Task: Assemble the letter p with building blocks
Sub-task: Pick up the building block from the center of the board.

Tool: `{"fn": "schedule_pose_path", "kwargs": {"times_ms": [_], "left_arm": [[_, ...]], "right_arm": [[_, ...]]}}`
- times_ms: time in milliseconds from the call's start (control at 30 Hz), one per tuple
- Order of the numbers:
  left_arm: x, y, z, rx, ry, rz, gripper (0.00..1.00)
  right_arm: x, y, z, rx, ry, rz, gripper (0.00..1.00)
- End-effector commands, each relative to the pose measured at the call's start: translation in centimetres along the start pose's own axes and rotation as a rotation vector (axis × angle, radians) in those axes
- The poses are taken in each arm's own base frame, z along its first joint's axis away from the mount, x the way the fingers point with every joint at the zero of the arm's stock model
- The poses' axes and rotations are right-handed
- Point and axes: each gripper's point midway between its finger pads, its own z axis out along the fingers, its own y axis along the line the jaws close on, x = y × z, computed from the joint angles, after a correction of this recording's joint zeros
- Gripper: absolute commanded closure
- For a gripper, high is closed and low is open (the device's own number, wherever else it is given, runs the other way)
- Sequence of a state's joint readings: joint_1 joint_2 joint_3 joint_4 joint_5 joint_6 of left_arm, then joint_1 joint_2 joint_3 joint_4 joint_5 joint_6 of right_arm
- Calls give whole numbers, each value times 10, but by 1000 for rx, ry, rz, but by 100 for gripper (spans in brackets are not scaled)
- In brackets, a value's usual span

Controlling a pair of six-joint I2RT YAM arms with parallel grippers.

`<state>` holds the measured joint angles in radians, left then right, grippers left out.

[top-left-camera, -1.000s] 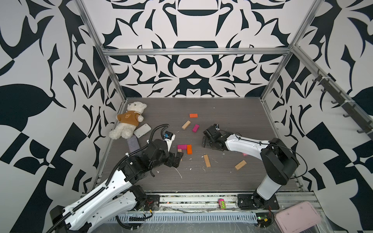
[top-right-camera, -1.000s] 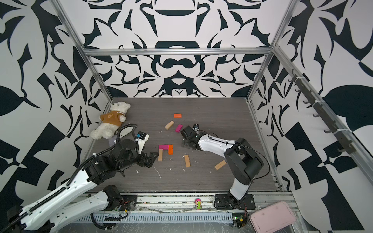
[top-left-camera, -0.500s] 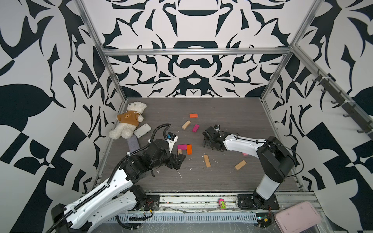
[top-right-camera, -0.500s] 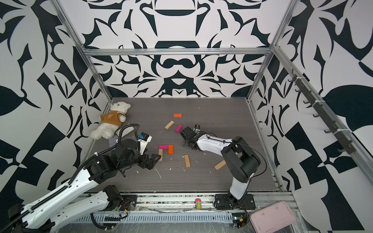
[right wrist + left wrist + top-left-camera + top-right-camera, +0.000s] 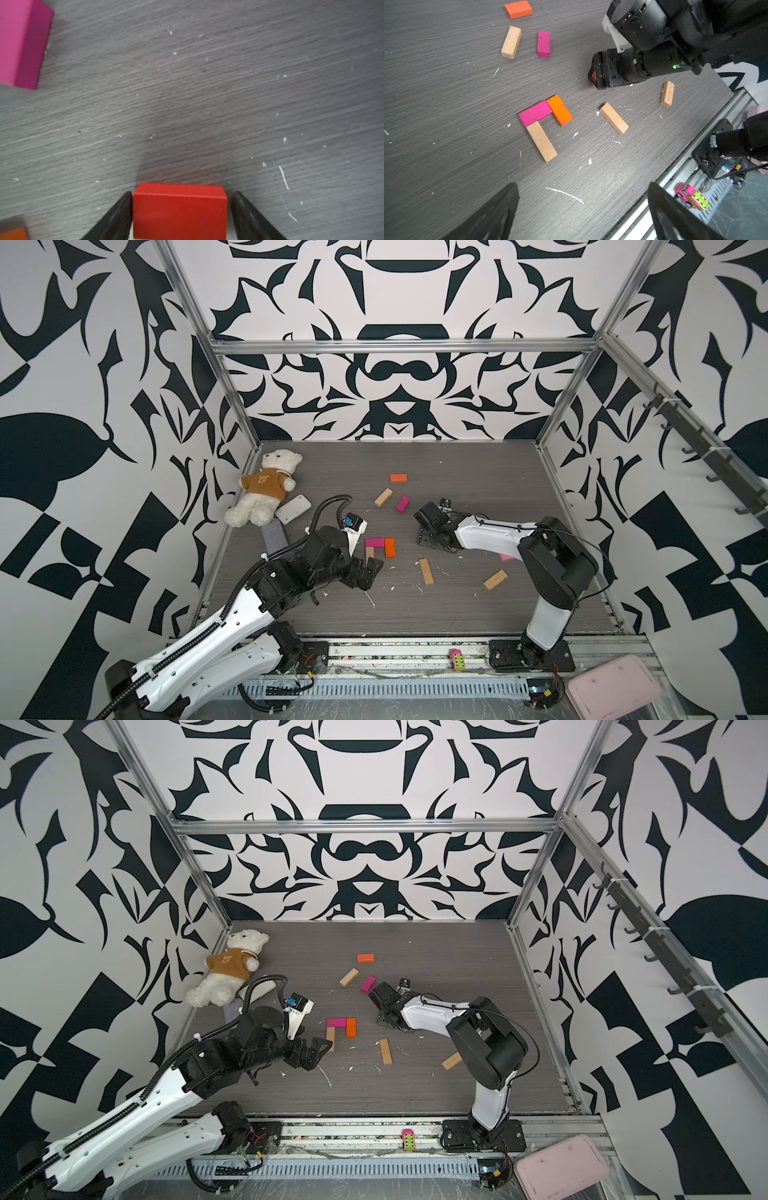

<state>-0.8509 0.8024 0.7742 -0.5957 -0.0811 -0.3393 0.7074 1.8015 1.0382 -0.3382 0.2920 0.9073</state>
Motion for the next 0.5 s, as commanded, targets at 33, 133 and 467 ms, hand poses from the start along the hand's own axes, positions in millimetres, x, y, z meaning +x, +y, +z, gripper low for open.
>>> {"fn": "schedule_pose_path", "kwargs": {"times_ms": [33,133,467], "left_arm": [[-8,-4,-8,18,-21,8,1],[-8,-4,-8,18,-20,9,1],[-7,-4,-8,18,-19,10,1]], "right_arm": [[-12,10,-8,-21,-39,20,26],[-12,11,-9,-19,-41,18,27],[-11,10,-11,-10,-49,7,30]]}}
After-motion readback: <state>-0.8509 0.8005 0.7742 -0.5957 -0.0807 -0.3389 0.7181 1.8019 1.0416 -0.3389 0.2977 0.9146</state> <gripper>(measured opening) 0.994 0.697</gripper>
